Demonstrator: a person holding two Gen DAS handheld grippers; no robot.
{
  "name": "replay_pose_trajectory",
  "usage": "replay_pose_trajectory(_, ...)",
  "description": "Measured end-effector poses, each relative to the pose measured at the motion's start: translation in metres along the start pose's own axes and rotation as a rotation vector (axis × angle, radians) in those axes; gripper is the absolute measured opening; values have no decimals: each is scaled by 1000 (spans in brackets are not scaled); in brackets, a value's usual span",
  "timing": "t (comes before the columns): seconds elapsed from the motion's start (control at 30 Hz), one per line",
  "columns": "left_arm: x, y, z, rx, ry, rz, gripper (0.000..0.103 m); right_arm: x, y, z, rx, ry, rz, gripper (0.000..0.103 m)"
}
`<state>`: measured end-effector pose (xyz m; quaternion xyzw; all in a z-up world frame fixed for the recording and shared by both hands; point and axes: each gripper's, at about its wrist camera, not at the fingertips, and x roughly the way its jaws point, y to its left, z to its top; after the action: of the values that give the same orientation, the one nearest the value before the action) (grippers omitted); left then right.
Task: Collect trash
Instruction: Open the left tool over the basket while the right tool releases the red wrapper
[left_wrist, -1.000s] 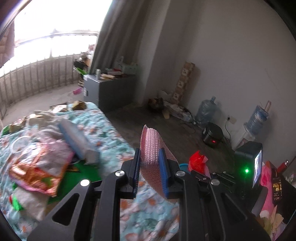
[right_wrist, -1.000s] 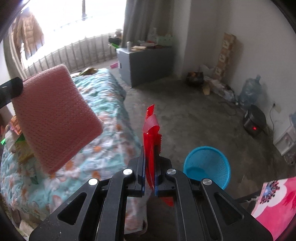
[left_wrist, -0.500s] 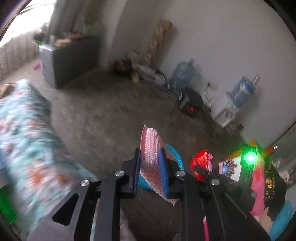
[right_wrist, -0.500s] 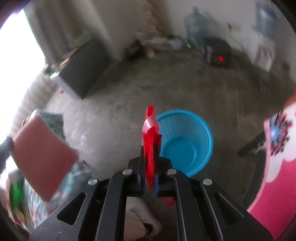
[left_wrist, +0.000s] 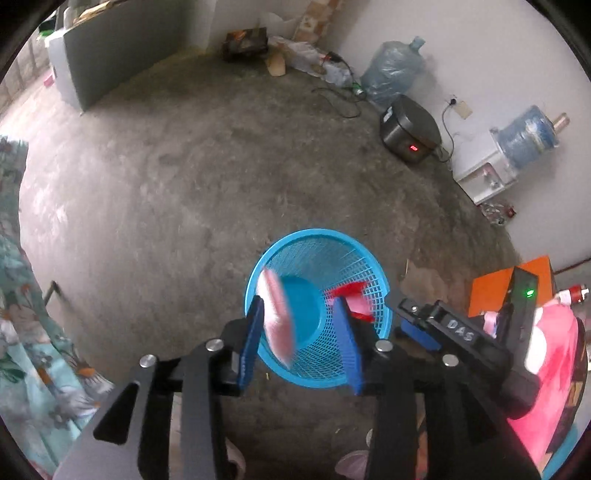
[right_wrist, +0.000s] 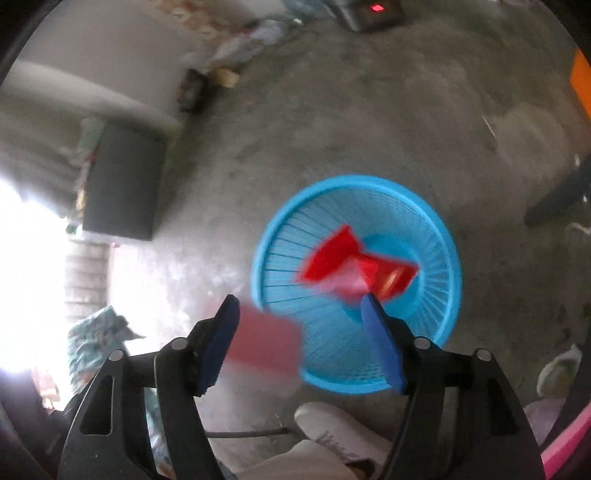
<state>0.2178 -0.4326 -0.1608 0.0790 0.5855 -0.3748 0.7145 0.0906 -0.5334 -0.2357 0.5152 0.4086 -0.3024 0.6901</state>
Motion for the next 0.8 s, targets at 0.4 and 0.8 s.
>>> replay_pose_trajectory(0.4, -81, -15, -10, 64, -156, -36, 68, -44, 28, -23, -113, -134, -1, 72)
replay_pose_trajectory(0.8, -260, 14, -87, 84, -468, -38, 84, -172, 137, -110, -457, -451, 55, 94)
